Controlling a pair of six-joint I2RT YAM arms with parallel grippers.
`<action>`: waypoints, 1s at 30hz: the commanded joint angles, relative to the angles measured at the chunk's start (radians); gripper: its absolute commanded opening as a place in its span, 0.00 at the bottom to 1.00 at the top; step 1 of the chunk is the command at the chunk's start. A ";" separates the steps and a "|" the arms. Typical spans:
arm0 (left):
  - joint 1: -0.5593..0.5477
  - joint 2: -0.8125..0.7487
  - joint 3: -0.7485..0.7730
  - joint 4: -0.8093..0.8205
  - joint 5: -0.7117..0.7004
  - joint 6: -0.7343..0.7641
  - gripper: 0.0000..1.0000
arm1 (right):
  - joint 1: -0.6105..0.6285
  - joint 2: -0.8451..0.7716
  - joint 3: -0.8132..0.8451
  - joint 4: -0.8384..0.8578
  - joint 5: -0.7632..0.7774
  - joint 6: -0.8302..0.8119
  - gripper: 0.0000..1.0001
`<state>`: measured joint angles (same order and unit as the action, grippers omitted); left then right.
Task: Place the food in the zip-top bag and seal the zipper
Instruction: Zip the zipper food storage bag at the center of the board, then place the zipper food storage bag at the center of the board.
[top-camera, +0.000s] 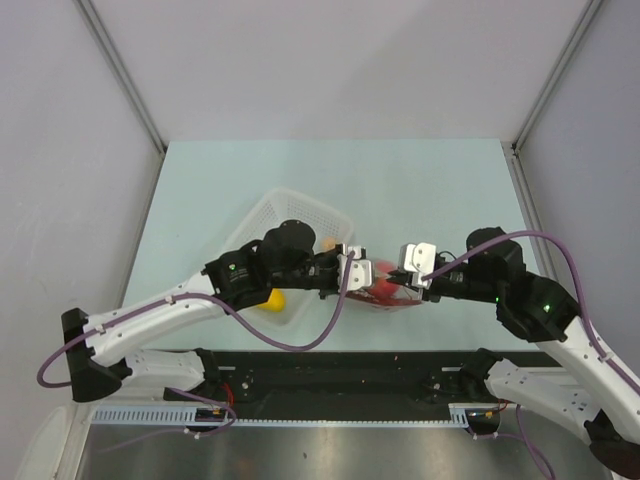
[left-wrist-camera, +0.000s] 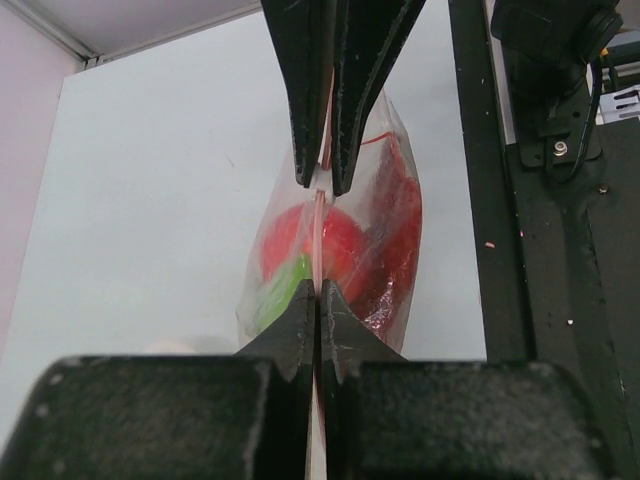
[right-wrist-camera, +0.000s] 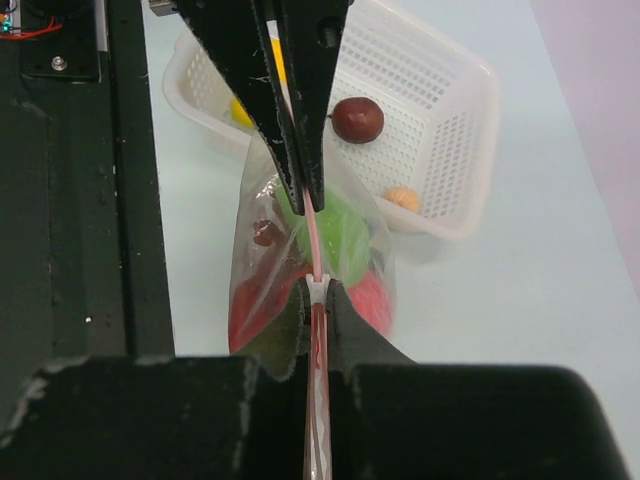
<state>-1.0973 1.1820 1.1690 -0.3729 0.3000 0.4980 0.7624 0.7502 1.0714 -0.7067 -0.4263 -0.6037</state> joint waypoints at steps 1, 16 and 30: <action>-0.007 -0.057 -0.029 0.015 0.031 0.028 0.00 | 0.005 -0.050 -0.016 -0.043 0.017 -0.057 0.00; -0.038 -0.108 -0.170 0.003 0.087 0.123 0.00 | 0.008 -0.144 -0.120 -0.241 -0.043 -0.105 0.00; -0.076 -0.055 -0.316 0.075 0.079 0.191 0.00 | 0.011 -0.114 -0.252 -0.249 -0.039 -0.220 0.00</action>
<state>-1.1713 1.1149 0.8841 -0.3294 0.3782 0.6384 0.7715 0.6281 0.8452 -0.9230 -0.5053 -0.7715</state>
